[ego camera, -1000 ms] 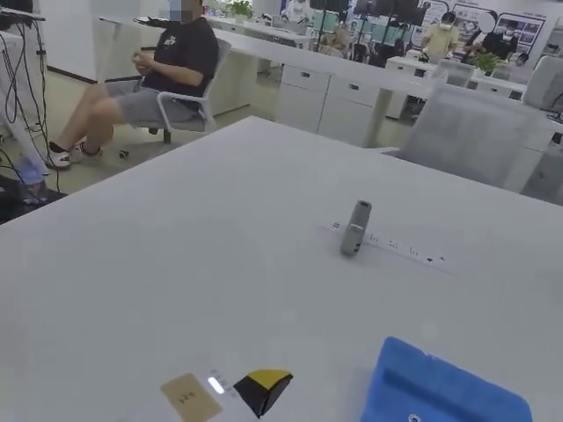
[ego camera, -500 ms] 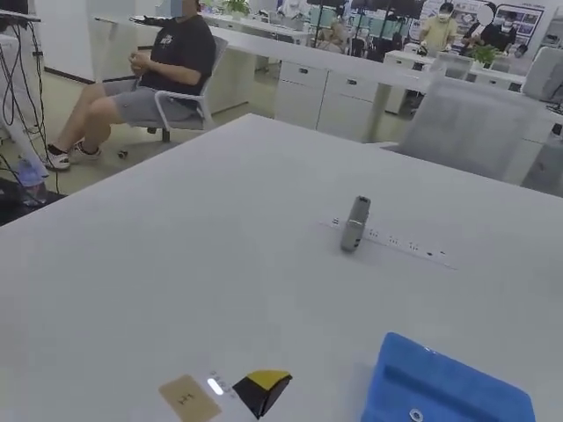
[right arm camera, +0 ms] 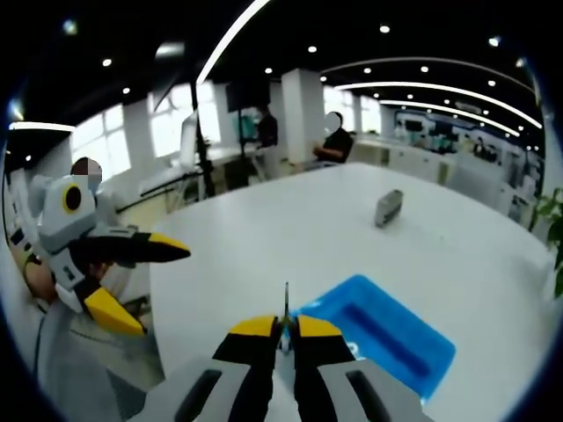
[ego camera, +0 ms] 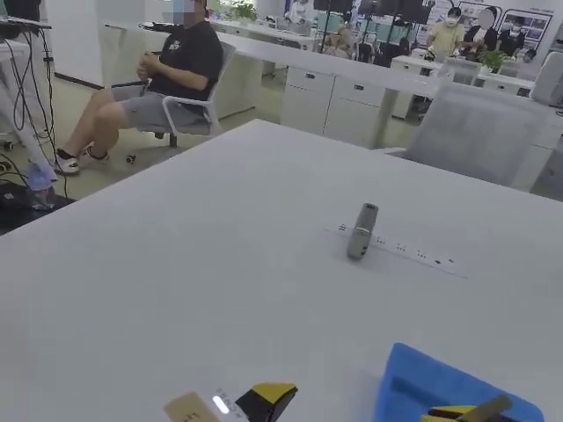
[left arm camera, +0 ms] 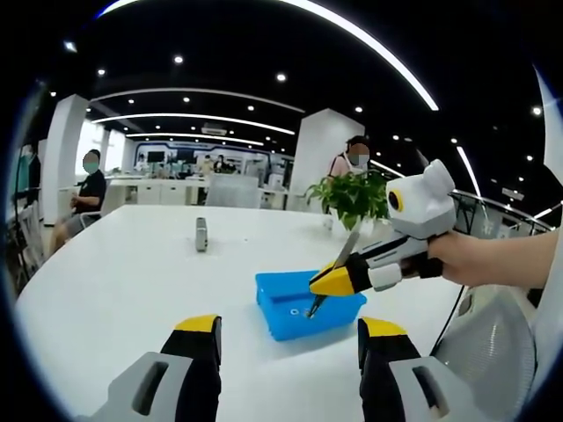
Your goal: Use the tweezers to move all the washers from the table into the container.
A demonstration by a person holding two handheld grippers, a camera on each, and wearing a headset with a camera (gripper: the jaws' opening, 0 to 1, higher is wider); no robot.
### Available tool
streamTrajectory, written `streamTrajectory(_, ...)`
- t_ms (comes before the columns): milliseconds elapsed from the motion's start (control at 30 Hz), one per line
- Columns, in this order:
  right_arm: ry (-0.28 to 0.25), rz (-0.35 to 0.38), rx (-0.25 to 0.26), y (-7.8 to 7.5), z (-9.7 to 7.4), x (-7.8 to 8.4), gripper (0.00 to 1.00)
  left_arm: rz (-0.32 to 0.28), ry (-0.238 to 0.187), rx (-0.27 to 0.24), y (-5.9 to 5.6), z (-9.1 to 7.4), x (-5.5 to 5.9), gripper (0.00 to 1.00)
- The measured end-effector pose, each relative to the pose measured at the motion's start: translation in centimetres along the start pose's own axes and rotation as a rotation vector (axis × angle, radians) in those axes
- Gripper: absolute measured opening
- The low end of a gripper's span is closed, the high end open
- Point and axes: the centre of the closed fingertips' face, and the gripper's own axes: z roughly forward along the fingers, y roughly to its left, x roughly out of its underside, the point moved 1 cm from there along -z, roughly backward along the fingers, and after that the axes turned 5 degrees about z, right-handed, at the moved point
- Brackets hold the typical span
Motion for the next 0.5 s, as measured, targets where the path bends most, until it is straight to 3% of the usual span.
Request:
streamTrajectory(167,-0.010,-0.004,0.003,-0.3,0.2,-0.6,0.03,0.004,0.005,0.004,-0.1,0.0,0.1,0.62)
streamTrajectory(500,-0.024,-0.025,0.025,-2.4,1.1,-2.0,0.03,0.007,0.014,0.010,-0.3,0.1,0.2,0.62)
